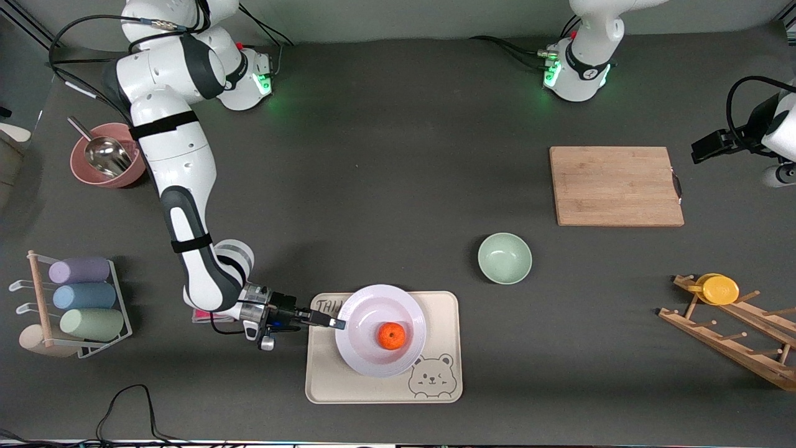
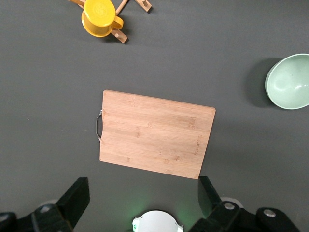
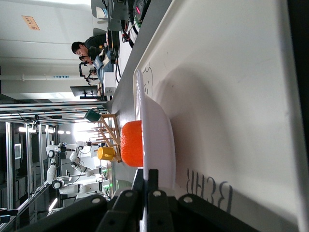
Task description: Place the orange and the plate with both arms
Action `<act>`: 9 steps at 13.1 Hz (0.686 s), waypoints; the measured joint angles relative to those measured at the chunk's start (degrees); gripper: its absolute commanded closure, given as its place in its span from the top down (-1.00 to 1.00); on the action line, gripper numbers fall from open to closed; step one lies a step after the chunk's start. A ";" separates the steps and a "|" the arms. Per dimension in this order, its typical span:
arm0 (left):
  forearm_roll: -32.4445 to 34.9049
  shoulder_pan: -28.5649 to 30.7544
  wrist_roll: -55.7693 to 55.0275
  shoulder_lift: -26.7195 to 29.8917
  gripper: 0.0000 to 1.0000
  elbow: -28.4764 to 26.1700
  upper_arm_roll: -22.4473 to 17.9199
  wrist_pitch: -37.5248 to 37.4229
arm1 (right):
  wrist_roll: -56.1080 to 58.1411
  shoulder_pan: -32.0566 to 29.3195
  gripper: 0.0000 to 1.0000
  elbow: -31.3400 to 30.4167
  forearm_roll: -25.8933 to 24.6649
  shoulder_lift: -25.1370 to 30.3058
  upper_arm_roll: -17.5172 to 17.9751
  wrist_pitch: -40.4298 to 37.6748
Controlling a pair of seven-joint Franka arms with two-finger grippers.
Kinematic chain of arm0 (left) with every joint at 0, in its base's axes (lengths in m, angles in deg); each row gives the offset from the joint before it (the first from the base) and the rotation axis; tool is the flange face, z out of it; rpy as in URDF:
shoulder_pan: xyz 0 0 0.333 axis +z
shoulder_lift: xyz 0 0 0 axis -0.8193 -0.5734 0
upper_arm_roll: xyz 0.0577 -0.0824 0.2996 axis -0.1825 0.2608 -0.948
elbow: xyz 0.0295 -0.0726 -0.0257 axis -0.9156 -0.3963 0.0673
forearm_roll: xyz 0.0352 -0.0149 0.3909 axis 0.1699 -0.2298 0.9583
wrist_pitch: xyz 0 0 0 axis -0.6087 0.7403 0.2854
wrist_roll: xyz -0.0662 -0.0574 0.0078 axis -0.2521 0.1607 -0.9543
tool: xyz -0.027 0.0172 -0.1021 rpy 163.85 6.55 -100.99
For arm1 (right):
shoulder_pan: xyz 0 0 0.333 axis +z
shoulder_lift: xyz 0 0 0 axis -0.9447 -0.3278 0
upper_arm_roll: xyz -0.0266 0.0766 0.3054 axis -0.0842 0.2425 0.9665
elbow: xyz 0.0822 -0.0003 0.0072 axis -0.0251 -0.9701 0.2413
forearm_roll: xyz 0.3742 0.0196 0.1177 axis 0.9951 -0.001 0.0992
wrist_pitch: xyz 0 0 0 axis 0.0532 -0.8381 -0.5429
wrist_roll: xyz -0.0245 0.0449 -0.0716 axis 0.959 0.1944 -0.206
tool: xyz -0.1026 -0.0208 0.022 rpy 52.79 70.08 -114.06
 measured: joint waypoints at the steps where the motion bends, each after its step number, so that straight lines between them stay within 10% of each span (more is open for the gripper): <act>1: 0.00 0.00 0.00 -0.01 1.00 0.20 0.14 -0.01 | 0.00 0.01 -1.00 0.49 -0.01 -0.28 0.00 0.00; 6: -0.01 -0.05 0.00 -0.15 1.00 1.08 0.96 -0.02 | 0.70 0.00 -1.00 2.35 -0.06 -1.81 0.00 0.00; 7: -0.01 0.00 0.00 -0.41 1.00 1.09 0.92 -0.02 | 0.74 0.00 -0.26 2.56 -0.06 -2.02 0.00 0.00; 9: -0.01 0.21 0.00 -1.05 1.00 1.10 0.59 -0.20 | 0.75 -0.01 0.11 2.81 -0.30 -2.26 -0.01 0.00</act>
